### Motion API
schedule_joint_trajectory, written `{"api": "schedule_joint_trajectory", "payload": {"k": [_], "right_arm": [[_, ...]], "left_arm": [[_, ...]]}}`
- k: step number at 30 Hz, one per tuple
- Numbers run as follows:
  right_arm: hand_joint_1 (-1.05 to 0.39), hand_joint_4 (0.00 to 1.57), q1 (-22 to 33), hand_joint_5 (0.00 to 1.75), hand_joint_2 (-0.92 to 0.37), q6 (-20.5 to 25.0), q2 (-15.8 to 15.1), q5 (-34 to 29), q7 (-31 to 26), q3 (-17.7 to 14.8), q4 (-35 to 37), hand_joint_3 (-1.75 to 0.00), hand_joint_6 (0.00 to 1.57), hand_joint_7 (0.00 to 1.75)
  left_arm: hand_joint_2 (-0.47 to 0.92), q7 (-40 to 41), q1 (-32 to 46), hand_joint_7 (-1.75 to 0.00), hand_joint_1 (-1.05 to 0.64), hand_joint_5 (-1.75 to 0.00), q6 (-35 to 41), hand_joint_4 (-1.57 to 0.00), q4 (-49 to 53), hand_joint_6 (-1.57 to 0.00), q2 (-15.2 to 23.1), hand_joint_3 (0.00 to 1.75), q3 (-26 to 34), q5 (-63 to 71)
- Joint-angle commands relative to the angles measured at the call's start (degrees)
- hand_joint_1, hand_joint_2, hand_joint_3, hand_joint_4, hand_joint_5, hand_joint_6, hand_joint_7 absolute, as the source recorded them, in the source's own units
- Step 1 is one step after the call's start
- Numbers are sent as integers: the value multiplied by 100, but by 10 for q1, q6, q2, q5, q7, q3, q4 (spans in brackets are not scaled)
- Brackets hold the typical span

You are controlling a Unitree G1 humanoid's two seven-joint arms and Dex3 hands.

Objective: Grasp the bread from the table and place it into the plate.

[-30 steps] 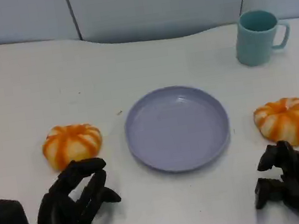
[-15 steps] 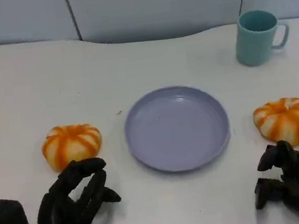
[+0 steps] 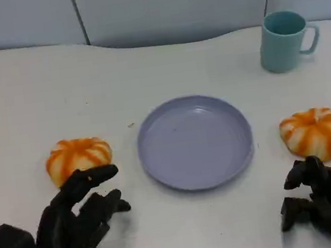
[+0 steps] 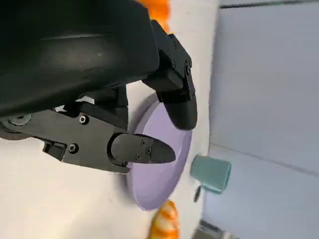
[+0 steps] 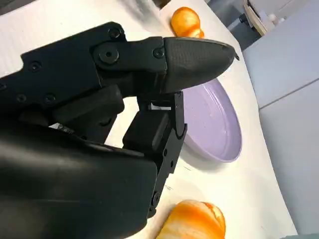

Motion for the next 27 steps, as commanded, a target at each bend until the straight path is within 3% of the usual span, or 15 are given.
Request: {"api": "schedule_joint_trajectory", "payload": {"k": [1, 3, 5, 8, 11, 15, 21, 24, 27], "right_arm": [[-45, 128, 6, 116, -92, 10, 4, -4, -9, 3, 6, -43, 114, 111], [-45, 128, 6, 116, -92, 10, 4, -4, -9, 3, 5, -43, 114, 111], [-46, 127, 2, 116, -92, 10, 3, -4, -7, 4, 9, -43, 114, 112], [-46, 127, 1, 116, -92, 10, 3, -4, -7, 5, 10, -43, 113, 112], [-47, 127, -2, 116, -92, 13, 6, -6, -15, 5, 10, -41, 114, 112], [-46, 127, -1, 116, -92, 8, 9, -9, -18, 8, 9, -41, 114, 111], [-46, 126, 0, 116, -92, 5, 9, -9, -20, 11, 8, -43, 114, 111], [-46, 126, -1, 117, -92, 10, 11, -7, -21, 13, 7, -43, 114, 111], [-46, 126, -1, 117, -92, 9, 12, -5, -20, 13, 8, -43, 113, 111]], "left_arm": [[90, -14, -28, -6, -42, -77, -152, -21, 56, -43, 54, 0, -18, 60], [90, -12, -34, -4, -42, -74, -174, -21, 76, -43, 57, 0, -21, 60], [89, 37, -41, -2, -49, -61, -209, -11, 61, -35, 93, 0, -32, 146], [88, 75, -44, 0, -53, -50, -230, -7, 60, -30, 110, 0, -40, 195], [88, 198, -58, 0, -62, -42, -248, -2, 13, -24, 170, 0, -42, 371], [86, 289, -51, -1, -65, -25, -173, 0, -84, -20, 218, 0, -54, 533], [83, 320, -41, -1, -63, -15, -101, 0, -142, -20, 243, 0, -87, 577], [85, 338, -64, 0, -68, -4, 0, 0, -172, -14, 272, 1, -123, 703], [85, 340, -73, 0, -69, 0, 50, 0, -181, -12, 281, 0, -148, 741]]}}
